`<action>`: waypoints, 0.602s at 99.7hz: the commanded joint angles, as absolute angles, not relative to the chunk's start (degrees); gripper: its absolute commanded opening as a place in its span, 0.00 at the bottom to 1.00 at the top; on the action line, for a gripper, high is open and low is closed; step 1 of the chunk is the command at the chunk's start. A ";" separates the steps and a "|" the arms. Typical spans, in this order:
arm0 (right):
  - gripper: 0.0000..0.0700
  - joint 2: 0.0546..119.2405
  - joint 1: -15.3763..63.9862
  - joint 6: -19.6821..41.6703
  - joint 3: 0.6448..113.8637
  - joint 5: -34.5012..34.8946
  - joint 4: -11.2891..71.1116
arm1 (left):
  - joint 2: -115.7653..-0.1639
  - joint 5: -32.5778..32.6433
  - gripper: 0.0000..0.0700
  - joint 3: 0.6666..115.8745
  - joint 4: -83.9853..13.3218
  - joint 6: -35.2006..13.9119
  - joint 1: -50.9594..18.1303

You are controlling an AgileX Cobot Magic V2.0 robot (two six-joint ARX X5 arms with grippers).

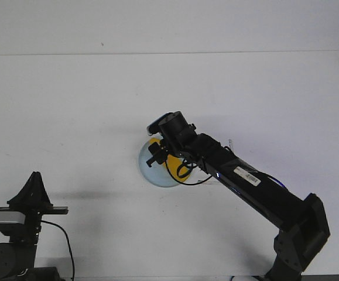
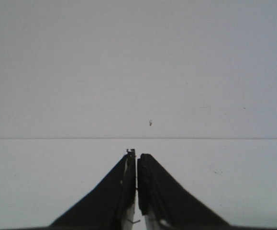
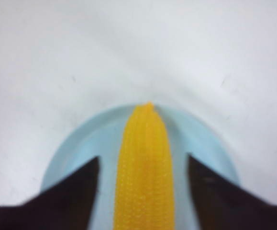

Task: Place corn on plate with both arms
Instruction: 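Open the right gripper to release the corn onto the plate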

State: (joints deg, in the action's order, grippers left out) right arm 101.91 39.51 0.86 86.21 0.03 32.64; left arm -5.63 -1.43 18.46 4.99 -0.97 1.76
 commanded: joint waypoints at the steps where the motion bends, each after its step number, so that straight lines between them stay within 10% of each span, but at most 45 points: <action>1: 0.05 101.49 39.57 -2.52 86.96 0.05 32.25 | -5.54 -1.28 0.01 18.79 5.63 -0.64 1.87; 60: 0.02 75.05 28.01 -1.78 58.63 0.23 10.46 | -5.54 -1.28 0.01 18.79 5.63 -0.64 1.87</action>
State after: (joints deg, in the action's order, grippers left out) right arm 77.95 29.04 -3.01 61.73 0.25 12.67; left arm -5.63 -1.43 18.46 4.99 -0.97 1.76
